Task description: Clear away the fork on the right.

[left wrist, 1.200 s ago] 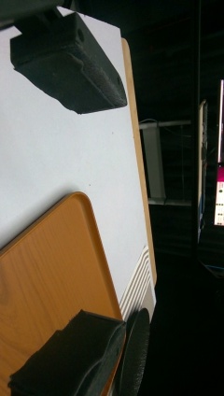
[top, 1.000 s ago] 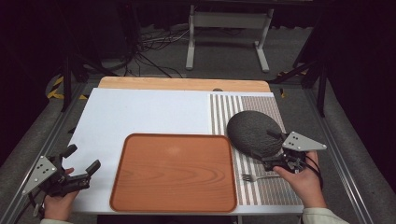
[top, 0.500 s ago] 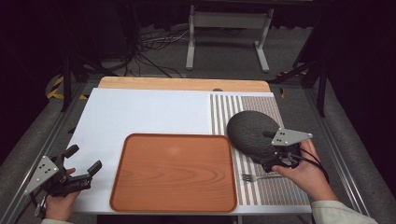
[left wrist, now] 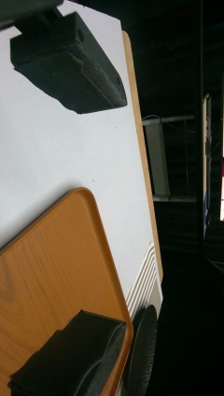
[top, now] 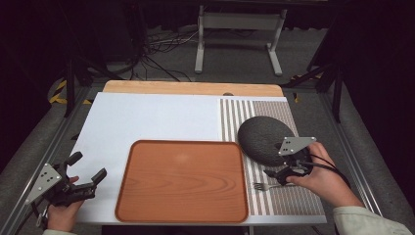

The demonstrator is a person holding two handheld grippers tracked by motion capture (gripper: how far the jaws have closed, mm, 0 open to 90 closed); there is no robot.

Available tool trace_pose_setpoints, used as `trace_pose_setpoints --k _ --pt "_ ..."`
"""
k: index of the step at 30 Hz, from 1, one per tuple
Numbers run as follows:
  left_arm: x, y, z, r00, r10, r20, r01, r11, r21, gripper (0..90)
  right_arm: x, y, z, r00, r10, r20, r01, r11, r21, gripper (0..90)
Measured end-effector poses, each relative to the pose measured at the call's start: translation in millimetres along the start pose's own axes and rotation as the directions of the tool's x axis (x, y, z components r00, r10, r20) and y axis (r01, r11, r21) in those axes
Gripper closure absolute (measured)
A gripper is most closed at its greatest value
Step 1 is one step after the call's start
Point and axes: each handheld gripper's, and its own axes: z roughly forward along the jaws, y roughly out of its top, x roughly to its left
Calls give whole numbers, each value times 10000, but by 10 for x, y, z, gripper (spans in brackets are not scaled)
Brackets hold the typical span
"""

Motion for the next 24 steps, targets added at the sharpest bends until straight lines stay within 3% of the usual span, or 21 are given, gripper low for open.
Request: trace_pose_setpoints --k 9,16,23,24 --pt "1 7 -8 10000 52 34 -52 10000 -27 1 -1 20 46 9976 -462 -524 512 9938 987 101" --pt "2 10 -12 9999 36 94 -35 9999 -96 2 -8 24 99 9946 -548 -882 680 9855 1553 100" --pt "2 14 -16 9999 16 147 -13 9999 -166 1 -25 28 128 9906 -854 -1067 1029 9798 1717 132" --pt "2 14 -15 9999 13 150 -10 9999 -161 1 -20 26 149 9864 -1063 -1255 1293 9729 1919 132"
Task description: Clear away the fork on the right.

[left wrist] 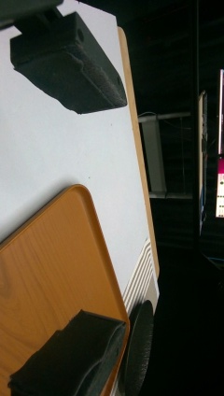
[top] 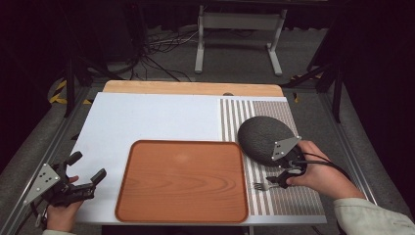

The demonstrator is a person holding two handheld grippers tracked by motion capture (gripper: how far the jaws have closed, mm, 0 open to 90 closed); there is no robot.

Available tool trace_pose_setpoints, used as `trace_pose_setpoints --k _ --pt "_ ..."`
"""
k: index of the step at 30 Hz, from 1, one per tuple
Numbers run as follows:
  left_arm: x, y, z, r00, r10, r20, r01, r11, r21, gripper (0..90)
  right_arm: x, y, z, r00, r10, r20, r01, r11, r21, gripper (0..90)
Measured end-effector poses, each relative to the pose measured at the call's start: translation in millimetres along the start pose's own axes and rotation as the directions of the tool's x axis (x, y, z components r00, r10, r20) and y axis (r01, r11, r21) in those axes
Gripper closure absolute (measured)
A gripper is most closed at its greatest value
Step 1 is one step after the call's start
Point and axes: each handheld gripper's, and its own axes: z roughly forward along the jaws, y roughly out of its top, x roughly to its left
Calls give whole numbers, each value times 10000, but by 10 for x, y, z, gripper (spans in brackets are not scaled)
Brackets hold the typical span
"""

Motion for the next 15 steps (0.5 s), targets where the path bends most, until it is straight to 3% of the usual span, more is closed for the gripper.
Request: trace_pose_setpoints --k 9,10,12,15 --pt "-1 1 -3 10000 -34 13 34 10000 -48 1 54 7 109 9938 -889 -674 939 9928 739 174" --pt "-1 0 -3 10000 -31 9 31 10000 -45 1 83 -15 161 9862 -1219 -1116 1356 9830 1242 228" --pt "1 0 -3 10000 19 17 -19 10000 -14 1 95 -23 177 9841 -1313 -1198 1472 9798 1356 233" --pt "-2 0 0 10000 7 19 -7 10000 -25 1 91 -28 217 9732 -1717 -1531 1966 9662 1664 303"
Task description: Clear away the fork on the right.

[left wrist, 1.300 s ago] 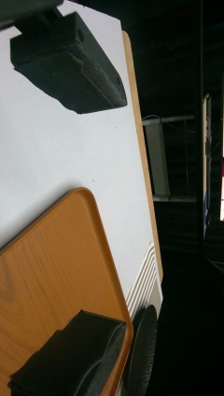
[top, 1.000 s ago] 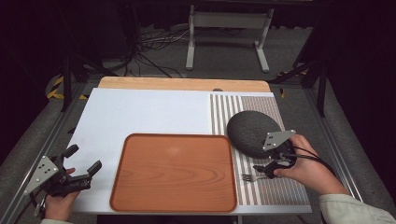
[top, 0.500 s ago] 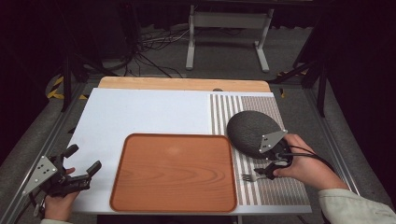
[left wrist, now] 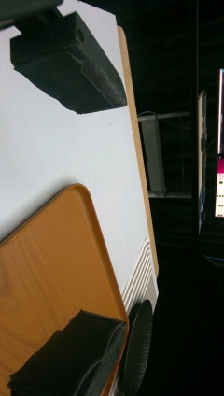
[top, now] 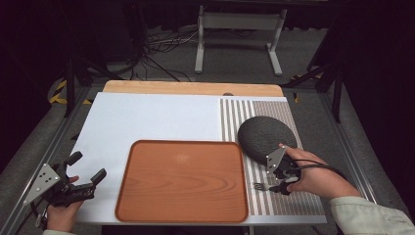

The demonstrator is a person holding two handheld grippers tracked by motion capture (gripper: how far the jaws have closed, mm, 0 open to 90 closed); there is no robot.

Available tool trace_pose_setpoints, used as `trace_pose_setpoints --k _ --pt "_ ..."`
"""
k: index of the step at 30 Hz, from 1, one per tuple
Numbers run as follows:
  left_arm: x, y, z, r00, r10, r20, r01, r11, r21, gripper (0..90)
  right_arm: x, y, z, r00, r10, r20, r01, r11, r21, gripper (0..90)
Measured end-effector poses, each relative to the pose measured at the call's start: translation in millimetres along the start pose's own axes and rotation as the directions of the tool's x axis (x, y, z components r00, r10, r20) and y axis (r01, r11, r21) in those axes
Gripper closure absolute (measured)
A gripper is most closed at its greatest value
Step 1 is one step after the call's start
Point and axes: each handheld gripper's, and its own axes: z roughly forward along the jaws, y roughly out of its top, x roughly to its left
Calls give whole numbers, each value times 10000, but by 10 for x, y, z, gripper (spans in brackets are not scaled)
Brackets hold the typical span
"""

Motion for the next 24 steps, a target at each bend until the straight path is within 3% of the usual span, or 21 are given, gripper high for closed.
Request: trace_pose_setpoints --k 6,12,20,24 --pt "1 -1 0 10000 -12 5 12 10000 6 1 -6 7 48 9986 -251 -458 299 9938 1067 440" --pt "1 0 -3 10000 -24 6 24 10000 -15 1 -40 31 107 9949 -340 -946 548 9723 2272 591" --pt "-1 0 1 10000 -11 -12 11 10000 15 1 -32 34 146 9922 -578 -1105 873 9549 2840 788" --pt "2 -1 1 10000 -30 -17 30 10000 16 1 -26 42 158 9913 -741 -1092 1037 9490 2976 837"
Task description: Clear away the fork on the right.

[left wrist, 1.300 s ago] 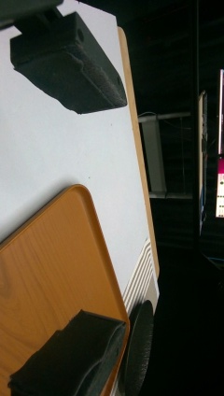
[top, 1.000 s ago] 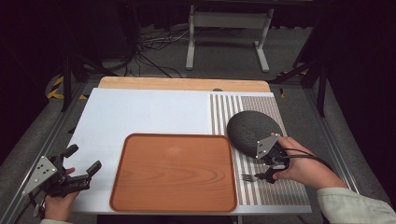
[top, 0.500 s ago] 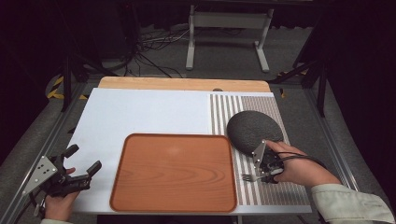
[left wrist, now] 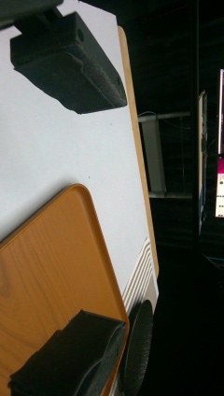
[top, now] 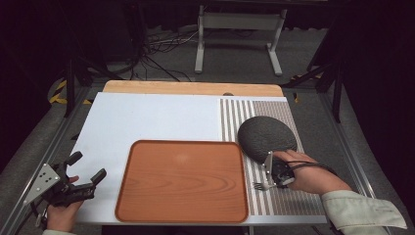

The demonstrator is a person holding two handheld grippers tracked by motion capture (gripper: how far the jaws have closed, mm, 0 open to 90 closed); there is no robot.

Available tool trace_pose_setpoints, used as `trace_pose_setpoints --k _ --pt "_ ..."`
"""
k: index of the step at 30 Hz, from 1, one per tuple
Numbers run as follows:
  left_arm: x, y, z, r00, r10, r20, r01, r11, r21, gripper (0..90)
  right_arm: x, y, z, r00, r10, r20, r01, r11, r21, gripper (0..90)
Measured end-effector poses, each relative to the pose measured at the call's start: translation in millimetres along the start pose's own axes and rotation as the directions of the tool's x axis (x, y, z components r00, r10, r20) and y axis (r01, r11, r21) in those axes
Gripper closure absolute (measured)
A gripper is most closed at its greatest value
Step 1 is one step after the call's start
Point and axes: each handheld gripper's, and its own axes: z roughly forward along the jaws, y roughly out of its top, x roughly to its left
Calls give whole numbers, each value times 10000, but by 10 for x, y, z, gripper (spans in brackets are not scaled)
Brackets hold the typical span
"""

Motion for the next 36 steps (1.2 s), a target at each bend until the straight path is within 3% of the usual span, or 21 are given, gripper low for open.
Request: trace_pose_setpoints --k 9,17,27,33,36 --pt "1 2 -4 10000 46 8 -46 10000 14 1 17 45 4 9996 -258 120 254 9992 308 855" --pt "0 4 -1 10000 55 16 -55 10000 12 1 16 23 -6 9999 33 129 -34 9999 115 857" --pt "-1 4 -1 10000 51 17 -51 10000 5 1 9 40 -243 9977 511 454 -467 9946 -932 858" --pt "-3 5 -1 10000 1 6 -1 10000 -30 1 1 32 -406 9946 753 711 -625 9839 -1672 858" --pt "-3 5 -1 10000 -7 6 7 10000 -31 1 -7 22 -486 9916 954 869 -746 9731 -2178 858"
